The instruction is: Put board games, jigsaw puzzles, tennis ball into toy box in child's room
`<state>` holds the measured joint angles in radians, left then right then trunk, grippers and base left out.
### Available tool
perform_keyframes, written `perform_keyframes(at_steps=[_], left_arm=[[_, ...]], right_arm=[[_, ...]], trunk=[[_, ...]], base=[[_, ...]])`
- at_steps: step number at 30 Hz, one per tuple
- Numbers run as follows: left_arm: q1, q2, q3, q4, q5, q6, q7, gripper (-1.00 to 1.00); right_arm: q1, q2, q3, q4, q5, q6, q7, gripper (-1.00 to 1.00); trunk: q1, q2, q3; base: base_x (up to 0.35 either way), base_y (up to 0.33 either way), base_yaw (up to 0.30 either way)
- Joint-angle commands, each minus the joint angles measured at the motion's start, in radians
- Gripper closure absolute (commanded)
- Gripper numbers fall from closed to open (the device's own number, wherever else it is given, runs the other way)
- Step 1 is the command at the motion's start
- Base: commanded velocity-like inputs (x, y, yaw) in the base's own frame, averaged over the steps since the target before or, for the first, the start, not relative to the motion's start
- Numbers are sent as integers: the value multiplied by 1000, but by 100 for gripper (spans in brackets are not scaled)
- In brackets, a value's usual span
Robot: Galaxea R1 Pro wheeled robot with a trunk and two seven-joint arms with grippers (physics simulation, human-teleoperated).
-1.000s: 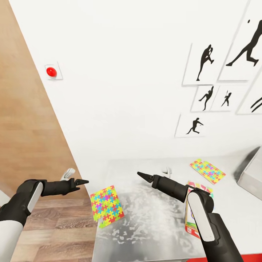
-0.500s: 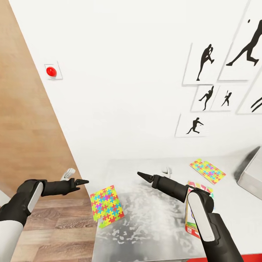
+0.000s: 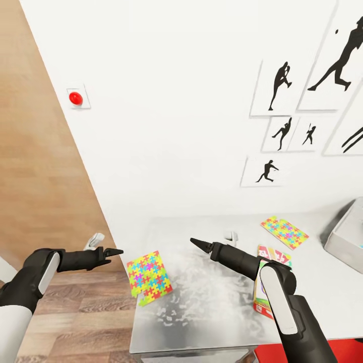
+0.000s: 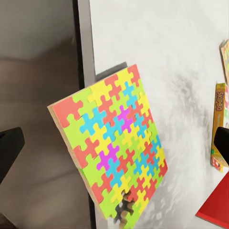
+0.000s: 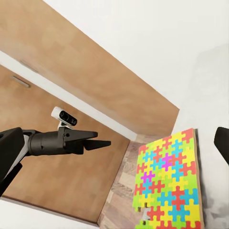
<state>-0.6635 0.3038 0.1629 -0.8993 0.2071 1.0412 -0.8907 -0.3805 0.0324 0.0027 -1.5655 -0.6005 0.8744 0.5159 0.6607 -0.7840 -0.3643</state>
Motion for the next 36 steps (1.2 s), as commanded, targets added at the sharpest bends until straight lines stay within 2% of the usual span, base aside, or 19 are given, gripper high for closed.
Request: perform_keyframes(at_steps=[1,22,25,31,36], left_arm=[[-1,0,1,0,-3,3,-5,-100],[-1,1,3,0,-1,3,-6,-100],[-1,1,3,0,5,3,-7,-100],[-1,1,2,0,38,3,-6,-100],[-1,1,2,0,47,3,-6,-100]], right_arm=[[0,0,-1,-1,1,6,3,-100],[9,1,-1,-2,1,5,3,-100],[9,1,-1,-2,1,5,3,-100],[9,1,-2,-2,1,5,3,-100],[9,1,-1,-2,1,5,3,-100]], trunk=[[0,-1,-1],[0,-1,-1],[12,-22,-11],[35,-64,-29],[54,-99,-45]], base=[[-2,0,0],[0,0,0],[0,0,0],[0,0,0],[0,0,0]])
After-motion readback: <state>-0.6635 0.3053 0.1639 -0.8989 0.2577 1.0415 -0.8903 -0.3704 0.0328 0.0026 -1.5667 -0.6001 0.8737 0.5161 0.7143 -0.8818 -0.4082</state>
